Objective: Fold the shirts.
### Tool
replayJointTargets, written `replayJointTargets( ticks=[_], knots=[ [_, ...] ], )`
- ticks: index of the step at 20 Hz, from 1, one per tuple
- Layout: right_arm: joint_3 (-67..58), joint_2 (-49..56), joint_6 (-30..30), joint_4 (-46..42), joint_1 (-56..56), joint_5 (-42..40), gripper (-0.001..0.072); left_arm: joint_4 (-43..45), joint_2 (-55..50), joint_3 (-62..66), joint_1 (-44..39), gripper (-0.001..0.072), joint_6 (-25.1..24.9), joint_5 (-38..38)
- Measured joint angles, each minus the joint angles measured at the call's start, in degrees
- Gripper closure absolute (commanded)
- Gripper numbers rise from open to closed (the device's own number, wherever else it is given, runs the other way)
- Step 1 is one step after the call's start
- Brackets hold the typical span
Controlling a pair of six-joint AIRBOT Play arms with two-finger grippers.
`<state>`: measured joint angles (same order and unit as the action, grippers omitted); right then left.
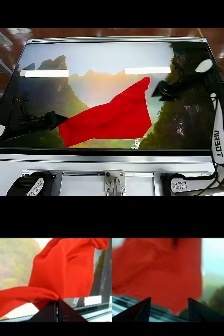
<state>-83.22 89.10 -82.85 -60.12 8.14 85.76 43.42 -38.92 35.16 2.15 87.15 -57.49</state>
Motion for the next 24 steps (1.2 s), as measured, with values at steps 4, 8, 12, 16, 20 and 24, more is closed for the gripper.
replayJointTargets(
  ticks=[4, 8, 12, 16, 20, 24],
  knots=[
    [18.84, -6.23, -0.37, -1.16, 1.86, -1.09, 0.0052, -0.42, -0.22, -0.24, 0.0, 0.0668, -1.44, 0.09],
    [32.44, -8.26, -0.5, 4.66, 0.96, -10.88, 0.0053, -0.57, -0.26, -0.28, -0.04, 0.0667, -2.27, -0.07],
    [37.0, -6.49, -1.55, 7.54, -2.38, -18.53, 0.0144, -0.63, -0.26, -0.28, -0.04, 0.0668, -2.51, 0.35],
    [38.16, -4.61, -2.36, 9.09, -5.2, -23.85, 0.0591, -0.63, -0.28, -0.28, -0.04, 0.0667, -2.89, 1.25],
    [36.24, -4.66, -1.77, 11.17, -6.05, -25.46, 0.0654, -0.61, -0.33, -0.22, 0.11, 0.0668, -4.72, 2.6],
    [26.56, -11.61, 5.84, 9.44, -6.36, -16.96, 0.0655, -0.5, -0.35, 6.43, 2.73, 0.0668, -9.55, 2.49]
  ],
)
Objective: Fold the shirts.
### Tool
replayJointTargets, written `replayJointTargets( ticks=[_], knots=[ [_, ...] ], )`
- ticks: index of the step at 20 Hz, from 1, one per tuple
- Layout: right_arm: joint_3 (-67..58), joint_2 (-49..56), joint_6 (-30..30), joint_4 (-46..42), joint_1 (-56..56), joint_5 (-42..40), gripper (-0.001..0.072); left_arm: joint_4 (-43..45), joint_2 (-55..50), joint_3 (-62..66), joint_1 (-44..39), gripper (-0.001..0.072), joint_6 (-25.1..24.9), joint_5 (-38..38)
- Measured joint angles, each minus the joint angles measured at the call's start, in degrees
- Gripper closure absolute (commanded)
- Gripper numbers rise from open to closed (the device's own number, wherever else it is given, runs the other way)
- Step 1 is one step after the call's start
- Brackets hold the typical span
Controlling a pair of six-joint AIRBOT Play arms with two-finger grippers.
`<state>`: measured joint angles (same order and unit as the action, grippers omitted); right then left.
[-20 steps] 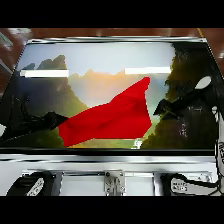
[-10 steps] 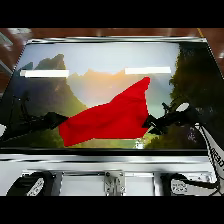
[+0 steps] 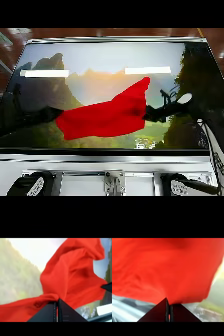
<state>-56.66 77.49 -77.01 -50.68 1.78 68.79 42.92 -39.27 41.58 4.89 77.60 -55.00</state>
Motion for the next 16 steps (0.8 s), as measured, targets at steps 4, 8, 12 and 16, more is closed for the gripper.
replayJointTargets(
  ticks=[4, 8, 12, 16],
  knots=[
    [-19.08, -14.86, 4.02, -8.24, 0.0, 8.15, 0.0656, -0.11, 0.0, 22.53, 7.37, 0.0668, -3.48, -3.21],
    [-38.6, -30.25, -0.59, -16.68, 0.0, 1.11, 0.0657, 1.73, 0.24, 48.7, 17.42, 0.0668, -1.16, -4.48],
    [-46.71, -39.58, -8.41, -19.65, 0.0, -6.25, 0.0656, 3.91, 2.34, 63.84, 22.95, 0.0668, 3.93, -5.05],
    [-48.92, -42.73, -12.26, -19.02, 0.0, -4.61, 0.0656, 5.11, 5.55, 68.5, 24.5, 0.0669, 6.84, -5.18]
  ],
)
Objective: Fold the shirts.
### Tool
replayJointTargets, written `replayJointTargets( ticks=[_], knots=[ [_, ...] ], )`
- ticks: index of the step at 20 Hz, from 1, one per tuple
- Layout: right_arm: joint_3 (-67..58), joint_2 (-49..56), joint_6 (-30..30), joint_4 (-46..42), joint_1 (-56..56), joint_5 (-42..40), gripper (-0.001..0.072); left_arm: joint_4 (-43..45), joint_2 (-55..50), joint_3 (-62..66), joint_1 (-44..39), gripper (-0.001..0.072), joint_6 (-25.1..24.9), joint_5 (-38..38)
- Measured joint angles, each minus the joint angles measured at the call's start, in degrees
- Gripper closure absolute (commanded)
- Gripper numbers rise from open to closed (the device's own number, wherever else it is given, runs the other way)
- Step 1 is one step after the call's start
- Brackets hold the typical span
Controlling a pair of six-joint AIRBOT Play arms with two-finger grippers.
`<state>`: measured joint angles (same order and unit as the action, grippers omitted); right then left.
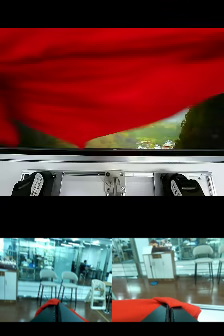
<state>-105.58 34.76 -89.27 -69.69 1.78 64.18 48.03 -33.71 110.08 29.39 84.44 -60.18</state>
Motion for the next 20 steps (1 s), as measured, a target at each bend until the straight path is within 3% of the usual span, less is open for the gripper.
replayJointTargets(
  ticks=[6, 12, 14, 17, 20],
  knots=[
    [-0.68, -0.96, -2.67, -1.64, 0.0, 7.76, 0.0656, 4.28, 2.69, 1.38, 0.57, 0.0669, 1.86, -6.93],
    [3.61, 1.22, -5.7, -7.89, 0.0, 28.17, 0.0656, 8.13, 3.19, -4.28, 0.85, 0.0668, 2.58, -23.15],
    [9.88, 2.62, -6.1, -8.68, -0.02, 30.86, 0.0656, 7.85, 3.15, -11.21, 0.92, 0.0668, 2.64, -26.14],
    [22.1, 6.34, -6.58, -8.39, -0.02, 25.57, 0.0656, 3.43, 2.56, -25.44, 0.92, 0.0669, 1.9, -25.75],
    [30.88, 13.88, -6.75, -3.78, -0.02, 13.84, 0.0655, -2.91, 0.15, -40.33, 0.13, 0.0668, -1.64, -19.32]
  ],
)
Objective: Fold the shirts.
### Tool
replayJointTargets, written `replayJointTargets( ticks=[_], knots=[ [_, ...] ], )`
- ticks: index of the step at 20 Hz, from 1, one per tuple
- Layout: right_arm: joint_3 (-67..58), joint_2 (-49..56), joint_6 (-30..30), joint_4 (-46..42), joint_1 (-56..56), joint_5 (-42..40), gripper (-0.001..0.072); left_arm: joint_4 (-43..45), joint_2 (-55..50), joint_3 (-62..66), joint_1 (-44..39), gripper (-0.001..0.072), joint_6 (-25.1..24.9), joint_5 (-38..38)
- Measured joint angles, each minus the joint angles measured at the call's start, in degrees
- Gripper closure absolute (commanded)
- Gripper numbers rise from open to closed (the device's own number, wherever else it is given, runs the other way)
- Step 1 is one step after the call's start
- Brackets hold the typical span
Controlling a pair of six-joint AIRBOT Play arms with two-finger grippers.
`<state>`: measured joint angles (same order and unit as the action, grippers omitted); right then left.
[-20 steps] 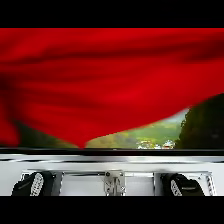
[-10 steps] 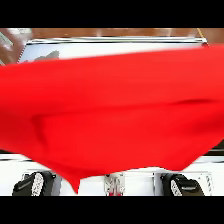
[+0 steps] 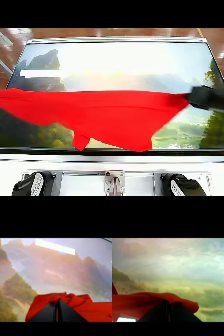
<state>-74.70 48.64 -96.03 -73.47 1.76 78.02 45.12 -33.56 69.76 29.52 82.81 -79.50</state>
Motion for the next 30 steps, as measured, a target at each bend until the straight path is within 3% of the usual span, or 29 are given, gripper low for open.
replayJointTargets(
  ticks=[3, 8, 13, 14, 15, 16, 17, 18, 19, 20, 23, 26, 28, 30],
  knots=[
    [3.45, 9.4, 0.0, 5.51, 0.0, -12.98, 0.0655, -5.27, -4.63, -9.2, -3.72, 0.0668, -4.31, 8.48],
    [5.2, 23.34, 0.98, 16.48, -0.02, -31.78, 0.0655, -9.57, -16.33, -13.94, -16.11, 0.0667, -12.39, 26.43],
    [5.53, 32.81, 2.8, 20.46, -0.61, -38.75, 0.0654, -10.84, -31.32, -14.88, -28.5, 0.0667, -15.39, 42.01],
    [5.6, 34.45, 3.3, 20.39, -1.22, -38.34, 0.0653, -10.93, -34.34, -14.97, -30.34, 0.0634, -15.56, 43.08],
    [5.6, 35.65, 3.67, 20.2, -1.88, -37.92, 0.063, -10.97, -37.44, -14.99, -31.98, 0.0488, -15.65, 43.36],
    [5.57, 36.54, 3.91, 20.15, -2.49, -37.79, 0.0629, -11.04, -40.0, -14.95, -33.0, 0.0263, -15.63, 43.17],
    [5.53, 37.03, 4.2, 19.96, -2.82, -37.46, 0.0627, -10.93, -41.68, -14.69, -33.24, 0.009, -15.54, 42.6],
    [5.31, 37.0, 4.59, 19.76, -2.91, -37.4, 0.0504, -10.62, -42.84, -14.1, -32.81, 0.008, -15.52, 41.48],
    [4.87, 36.41, 5.31, 19.65, -2.51, -36.98, 0.0116, -9.66, -43.63, -12.9, -31.5, 0.0088, -15.5, 38.73],
    [4.2, 35.21, 6.43, 18.99, -1.64, -35.98, 0.0037, -8.13, -44.0, -11.13, -29.51, 0.01, -15.3, 35.52],
    [2.19, 29.92, 8.63, 14.19, 3.19, -30.16, 0.0038, 3.52, -44.5, -3.61, -20.83, 0.0116, -10.75, 19.47],
    [1.49, 24.72, 9.86, 6.34, 10.16, -18.6, 0.0068, 19.02, -44.52, -0.33, -12.44, 0.0114, -5.7, 2.03],
    [2.6, 23.02, 11.41, 2.62, 14.45, -9.38, 0.0068, 23.04, -43.5, -3.5, -9.07, 0.011, -4.07, -4.11],
    [5.64, 22.14, 13.14, 1.88, 17.33, -1.77, 0.0068, 22.88, -41.92, -10.36, -7.82, 0.0111, -4.24, -5.55]
  ],
)
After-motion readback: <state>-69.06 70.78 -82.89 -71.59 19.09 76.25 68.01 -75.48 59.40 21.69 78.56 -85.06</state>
